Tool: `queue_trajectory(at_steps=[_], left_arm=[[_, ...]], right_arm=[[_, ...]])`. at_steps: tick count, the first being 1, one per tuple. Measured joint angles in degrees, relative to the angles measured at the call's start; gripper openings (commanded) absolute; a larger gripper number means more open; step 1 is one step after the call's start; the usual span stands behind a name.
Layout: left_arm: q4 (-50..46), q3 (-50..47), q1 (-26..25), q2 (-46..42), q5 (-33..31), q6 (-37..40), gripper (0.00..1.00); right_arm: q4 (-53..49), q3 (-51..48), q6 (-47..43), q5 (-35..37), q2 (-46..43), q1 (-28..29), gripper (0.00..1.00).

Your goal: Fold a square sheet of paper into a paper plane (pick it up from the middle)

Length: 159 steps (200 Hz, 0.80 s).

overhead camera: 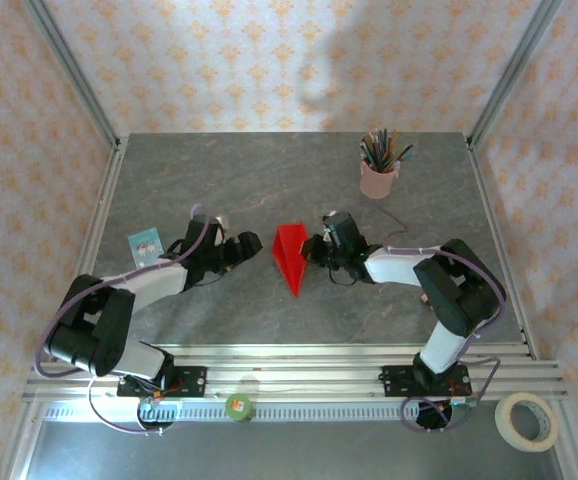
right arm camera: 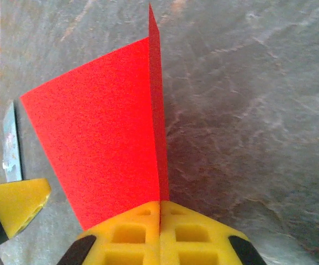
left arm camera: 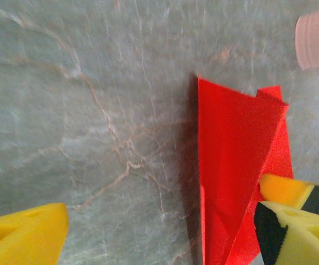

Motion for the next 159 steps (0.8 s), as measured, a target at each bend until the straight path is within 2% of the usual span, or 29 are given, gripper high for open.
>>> queue_trajectory(at_steps=[37, 79, 125, 159], left_arm=[[0.9, 2.6, -4.2, 5.6, 0.6, -0.6, 0.81], [1.3, 6.8, -7.3, 10.6, 1.5, -0.5, 0.66], [1.3, 10.1, -7.8, 14.3, 2.4, -0.4, 0.42], [1.4, 10.8, -8.3, 15.8, 2.8, -0.4, 0.31]], right_arm=[[1.3, -1.7, 0.0, -0.1, 0.0, -1.0, 0.0], [1.7, -2.0, 0.0, -0.1, 0.5, -1.0, 0.0], [1.7, -2.0, 0.0, -0.1, 1.3, -1.0, 0.0], [1.8, -2.0, 0.0, -0.1, 1.4, -1.0, 0.0]])
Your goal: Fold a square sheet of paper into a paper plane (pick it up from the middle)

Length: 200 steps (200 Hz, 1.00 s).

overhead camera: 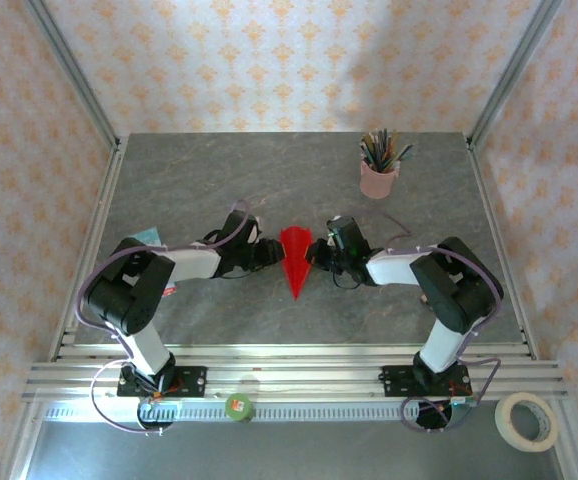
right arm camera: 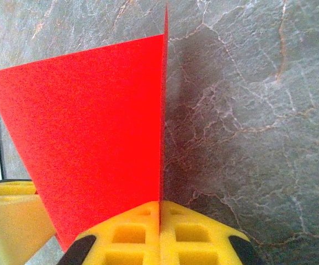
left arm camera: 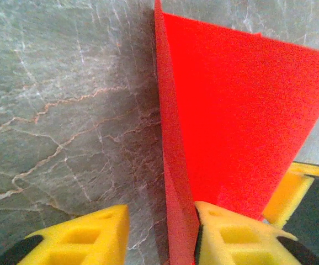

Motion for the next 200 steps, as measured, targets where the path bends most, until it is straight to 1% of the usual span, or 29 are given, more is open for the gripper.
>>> queue_trajectory(at_steps=[20, 50, 72, 134, 168, 200], left_arm=[[0.0, 1.0, -0.1, 1.1, 0.1, 0.0, 0.23], [0.0, 1.9, -0.1, 1.9, 0.0, -0.3, 0.06], [0.0, 2.1, -0.1, 1.9, -0.4, -0.5, 0.01], [0.6, 0.8, 1.8, -1.8, -3.4, -2.1, 0.0], [1.3, 0.0, 1.9, -1.8, -3.7, -3.0, 0.01], [1.7, -0.2, 1.9, -1.6, -3.7, -3.2, 0.01]], right_arm=[[0.0, 0.0, 0.0, 0.0, 0.0, 0.0, 0.0], [0.0, 0.0, 0.0, 0.1, 0.0, 0.0, 0.0], [0.0, 0.0, 0.1, 0.7, 0.0, -0.1, 0.0], [1.3, -2.0, 2.0, 3.5, -3.6, -2.1, 0.0], [2.3, -2.0, 2.4, 3.9, -3.4, -2.3, 0.0], [2.7, -2.0, 2.6, 3.8, -1.3, -2.3, 0.01]])
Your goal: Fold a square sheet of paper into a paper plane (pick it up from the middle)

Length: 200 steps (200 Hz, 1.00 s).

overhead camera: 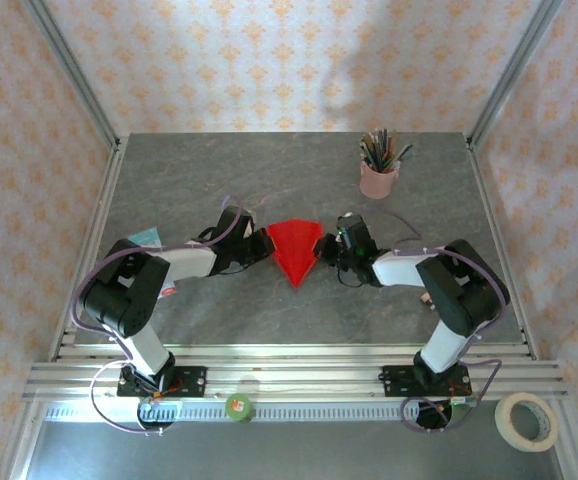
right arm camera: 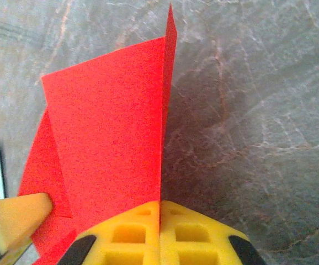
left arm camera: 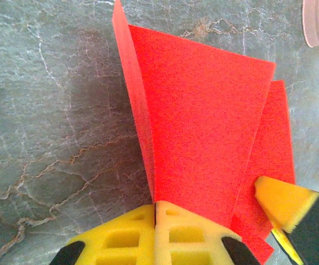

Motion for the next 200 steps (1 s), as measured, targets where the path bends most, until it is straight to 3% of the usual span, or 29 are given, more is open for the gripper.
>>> queue_trajectory(at_steps=[31, 54, 90, 143, 200], left_arm=[[0.2, 0.0, 0.0, 0.5, 0.0, 0.0, 0.01], [0.3, 0.0, 0.0, 1.4, 0.3, 0.0, 0.0], [0.4, 0.0, 0.0, 1.7, 0.5, 0.0, 0.01], [0.4, 0.0, 0.0, 1.7, 0.7, 0.0, 0.0], [0.4, 0.0, 0.0, 1.7, 1.1, 0.0, 0.01]], right_arm=[[-0.6, 0.0, 0.0, -0.2, 1.4, 0.0, 0.08], [-1.4, 0.3, -0.2, -0.4, 1.2, 0.0, 0.2], [-5.7, 0.7, -0.1, -1.2, -3.7, 0.0, 0.33], [-12.5, 3.5, 0.5, 0.0, -7.5, 5.2, 0.34], [-16.1, 7.5, 1.5, 0.3, -1.6, 9.9, 0.34]])
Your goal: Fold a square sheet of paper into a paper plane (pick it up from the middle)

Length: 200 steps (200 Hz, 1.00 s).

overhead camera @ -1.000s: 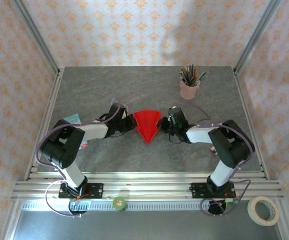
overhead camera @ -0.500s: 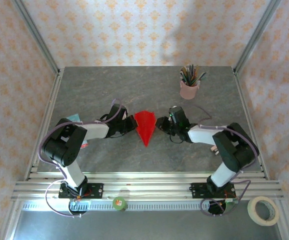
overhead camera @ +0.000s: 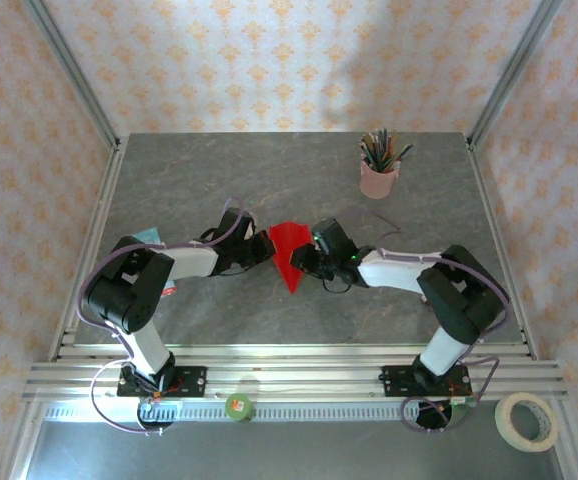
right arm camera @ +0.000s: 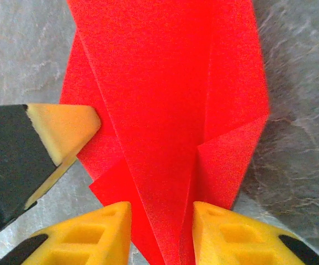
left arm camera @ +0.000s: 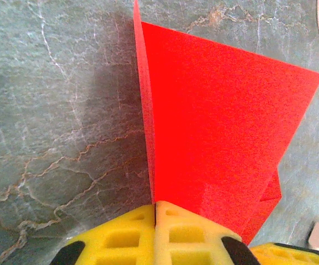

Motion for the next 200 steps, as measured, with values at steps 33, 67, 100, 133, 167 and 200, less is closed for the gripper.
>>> queue_trajectory(at_steps=[33, 67, 100, 133, 167, 200], left_arm=[[0.0, 0.0, 0.0, 0.0, 0.9, 0.0, 0.01], [0.0, 0.0, 0.0, 0.0, 1.2, 0.0, 0.01], [0.0, 0.0, 0.0, 0.0, 1.5, 0.0, 0.01], [0.0, 0.0, 0.0, 0.0, 2.0, 0.0, 0.01], [0.0, 0.0, 0.0, 0.0, 2.4, 0.0, 0.01], [0.0, 0.0, 0.0, 0.0, 2.4, 0.0, 0.01]], right_arm=[[-1.2, 2.0, -0.2, 0.0, 1.9, 1.2, 0.36], [-3.0, 4.8, -1.1, 0.9, 3.0, 2.8, 0.4], [-6.5, 7.7, -2.6, 3.3, 4.9, 4.4, 0.42], [-9.4, 9.2, -3.7, 5.2, 5.9, 5.4, 0.45], [-11.5, 10.0, -4.4, 6.8, 6.4, 5.6, 0.41], [-13.5, 10.8, -4.6, 9.0, 6.7, 5.6, 0.34]])
